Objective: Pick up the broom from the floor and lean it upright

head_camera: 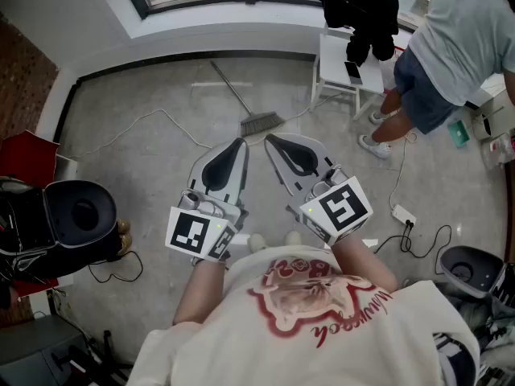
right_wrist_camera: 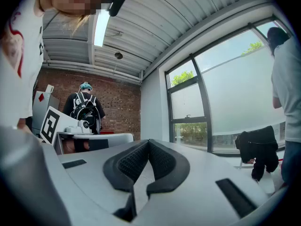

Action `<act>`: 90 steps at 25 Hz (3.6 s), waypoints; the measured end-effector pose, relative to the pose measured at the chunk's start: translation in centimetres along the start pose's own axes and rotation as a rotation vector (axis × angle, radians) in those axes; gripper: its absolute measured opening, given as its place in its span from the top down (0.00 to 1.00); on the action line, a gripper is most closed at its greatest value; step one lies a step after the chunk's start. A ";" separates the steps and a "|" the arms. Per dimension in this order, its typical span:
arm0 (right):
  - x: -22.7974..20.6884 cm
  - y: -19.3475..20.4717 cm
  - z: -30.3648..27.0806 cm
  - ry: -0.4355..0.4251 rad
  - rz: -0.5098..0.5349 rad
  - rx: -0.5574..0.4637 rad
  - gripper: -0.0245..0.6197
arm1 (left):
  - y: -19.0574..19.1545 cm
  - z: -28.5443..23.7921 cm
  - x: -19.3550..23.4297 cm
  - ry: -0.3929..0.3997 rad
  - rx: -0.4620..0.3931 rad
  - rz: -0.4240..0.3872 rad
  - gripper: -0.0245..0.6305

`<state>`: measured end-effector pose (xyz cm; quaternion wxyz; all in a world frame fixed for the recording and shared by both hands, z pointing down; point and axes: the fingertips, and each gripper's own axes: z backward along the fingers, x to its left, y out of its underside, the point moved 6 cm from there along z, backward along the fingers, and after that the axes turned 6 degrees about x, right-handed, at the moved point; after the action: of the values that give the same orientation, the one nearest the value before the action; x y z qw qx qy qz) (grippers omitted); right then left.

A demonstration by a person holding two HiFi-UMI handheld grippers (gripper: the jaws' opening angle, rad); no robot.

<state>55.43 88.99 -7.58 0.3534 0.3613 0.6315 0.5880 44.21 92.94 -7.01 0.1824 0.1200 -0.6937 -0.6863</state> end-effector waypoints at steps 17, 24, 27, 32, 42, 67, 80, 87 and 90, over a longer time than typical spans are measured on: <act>0.5 -0.2 -0.8 -0.005 0.002 -0.009 0.93 | -0.5 0.4 0.9 -0.005 -0.011 0.000 0.93; 1.2 -0.1 -2.2 0.005 -0.006 -0.027 0.93 | -0.7 1.3 2.6 -0.002 -0.017 -0.009 0.93; 1.6 -0.2 -3.4 0.023 -0.022 -0.055 0.93 | -0.6 1.2 4.2 0.001 -0.016 -0.012 0.93; 1.9 -0.2 -5.5 0.016 -0.021 -0.070 0.93 | -0.1 1.3 6.6 -0.019 -0.020 0.002 0.93; -1.0 -1.4 -11.9 0.009 0.007 -0.116 0.93 | -0.7 -1.6 12.7 -0.030 -0.048 -0.024 0.93; -30.6 -2.4 -45.3 -0.064 0.039 -0.042 0.93 | -3.0 -33.8 41.9 -0.113 -0.006 -0.084 0.93; -32.2 -3.2 -49.3 -0.093 0.031 -0.056 0.93 | -3.8 -35.7 45.6 -0.126 0.003 -0.087 0.93; -33.9 -3.1 -52.3 -0.114 0.026 -0.062 0.93 | -3.3 -36.3 48.0 -0.186 -0.006 -0.070 0.93; -34.5 -2.9 -54.8 -0.118 0.033 -0.070 0.93 | -3.1 -36.8 50.3 -0.194 -0.016 -0.075 0.93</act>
<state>24.45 32.10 -6.50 0.3927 0.3933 0.5825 0.5931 13.80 38.40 -5.94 0.0894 0.0773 -0.6978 -0.7064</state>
